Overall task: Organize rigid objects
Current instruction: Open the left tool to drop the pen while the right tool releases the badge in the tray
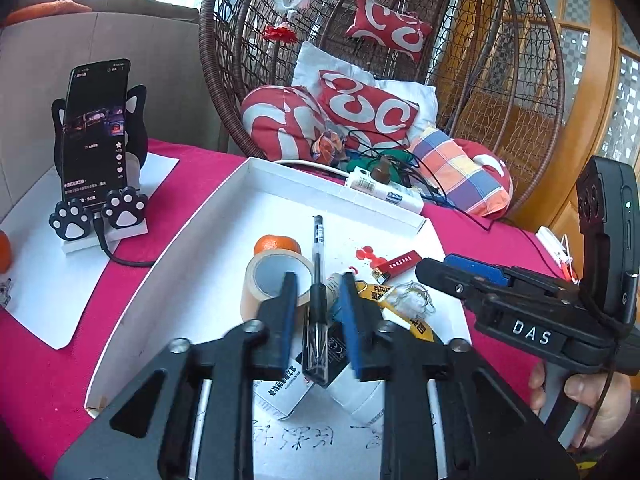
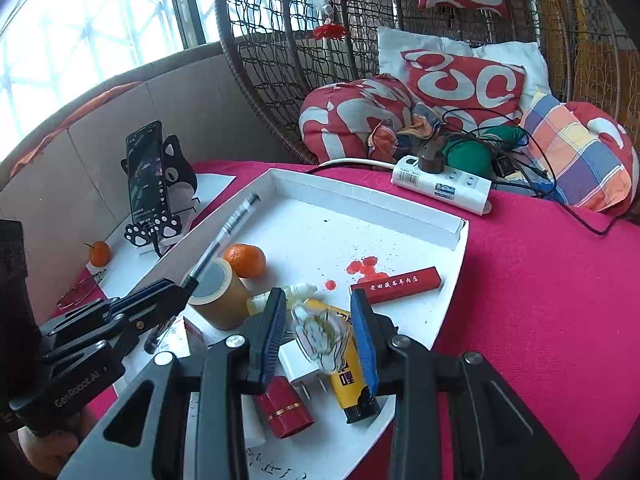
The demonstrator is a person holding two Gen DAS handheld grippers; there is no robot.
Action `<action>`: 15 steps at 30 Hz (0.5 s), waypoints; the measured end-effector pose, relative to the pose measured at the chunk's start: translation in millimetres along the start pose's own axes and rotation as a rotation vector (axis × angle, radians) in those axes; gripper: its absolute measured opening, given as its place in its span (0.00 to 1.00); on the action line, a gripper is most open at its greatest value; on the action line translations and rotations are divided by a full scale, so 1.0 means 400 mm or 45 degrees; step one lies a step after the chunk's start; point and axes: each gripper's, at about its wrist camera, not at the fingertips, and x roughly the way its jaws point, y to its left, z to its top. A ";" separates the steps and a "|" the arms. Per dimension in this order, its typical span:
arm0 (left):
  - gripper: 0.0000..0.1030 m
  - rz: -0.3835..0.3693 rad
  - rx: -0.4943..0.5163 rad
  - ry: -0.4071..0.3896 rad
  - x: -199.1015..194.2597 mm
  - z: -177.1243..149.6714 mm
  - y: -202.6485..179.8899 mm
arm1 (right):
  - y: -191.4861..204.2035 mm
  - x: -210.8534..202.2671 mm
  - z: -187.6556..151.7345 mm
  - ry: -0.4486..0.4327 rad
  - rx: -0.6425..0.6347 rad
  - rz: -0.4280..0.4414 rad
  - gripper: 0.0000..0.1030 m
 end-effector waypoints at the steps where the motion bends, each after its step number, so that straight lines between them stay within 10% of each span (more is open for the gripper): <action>1: 0.83 0.009 0.003 -0.021 -0.006 0.001 -0.001 | -0.001 0.002 -0.005 -0.003 0.000 -0.023 0.60; 3: 1.00 0.014 0.006 -0.071 -0.021 0.005 -0.001 | -0.012 -0.004 -0.018 -0.019 0.024 -0.028 0.86; 15: 1.00 0.037 0.098 -0.213 -0.113 0.015 -0.083 | -0.073 -0.184 -0.084 -0.243 0.131 -0.033 1.00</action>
